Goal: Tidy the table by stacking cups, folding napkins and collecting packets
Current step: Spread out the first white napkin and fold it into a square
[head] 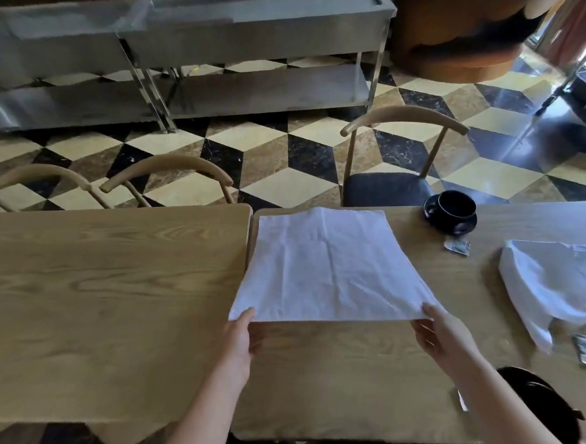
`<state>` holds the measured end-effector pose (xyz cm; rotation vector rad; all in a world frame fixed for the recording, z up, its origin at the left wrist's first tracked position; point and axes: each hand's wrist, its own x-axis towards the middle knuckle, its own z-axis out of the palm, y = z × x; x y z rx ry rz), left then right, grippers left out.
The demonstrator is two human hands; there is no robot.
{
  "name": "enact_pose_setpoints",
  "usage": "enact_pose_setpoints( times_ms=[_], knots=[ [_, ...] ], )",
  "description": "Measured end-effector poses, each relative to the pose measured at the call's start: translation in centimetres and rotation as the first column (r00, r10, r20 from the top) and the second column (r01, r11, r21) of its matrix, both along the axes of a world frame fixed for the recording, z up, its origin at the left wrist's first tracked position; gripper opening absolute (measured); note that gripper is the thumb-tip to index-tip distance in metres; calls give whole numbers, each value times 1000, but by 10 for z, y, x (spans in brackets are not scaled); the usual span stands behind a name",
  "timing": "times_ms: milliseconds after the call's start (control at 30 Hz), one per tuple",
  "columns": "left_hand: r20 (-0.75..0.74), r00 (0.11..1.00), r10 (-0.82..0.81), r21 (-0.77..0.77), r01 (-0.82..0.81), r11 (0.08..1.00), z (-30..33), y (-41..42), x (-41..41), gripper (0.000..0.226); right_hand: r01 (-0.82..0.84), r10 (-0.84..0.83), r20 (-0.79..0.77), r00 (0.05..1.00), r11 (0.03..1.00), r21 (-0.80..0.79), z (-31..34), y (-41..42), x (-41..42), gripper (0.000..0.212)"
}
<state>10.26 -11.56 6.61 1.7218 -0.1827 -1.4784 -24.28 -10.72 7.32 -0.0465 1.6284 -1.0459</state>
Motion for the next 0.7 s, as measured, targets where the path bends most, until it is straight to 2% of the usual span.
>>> enact_pose_setpoints(
  times_ms=[67,167,333,433,533,700],
  knots=[
    [1,1000,-13,139,13,990,-29,29,4,17,20,-23,29,999,995,96,-22,28,2,8],
    [-62,998,-11,298,29,954,-60,70,4,23,91,-108,109,988,984,150,-42,62,4,6],
    [-114,993,2,419,46,907,-79,109,13,26,87,-117,107,987,965,246,-60,112,6,5],
    [-69,997,-36,420,61,905,-79,108,23,19,79,-108,89,990,959,273,-63,128,-1,6],
    [-14,999,-52,377,53,925,-73,91,24,22,30,-39,33,999,968,249,-62,122,-10,7],
    [53,998,-43,207,31,978,-50,39,17,25,18,2,-146,989,990,138,-48,72,-24,11]
  ],
)
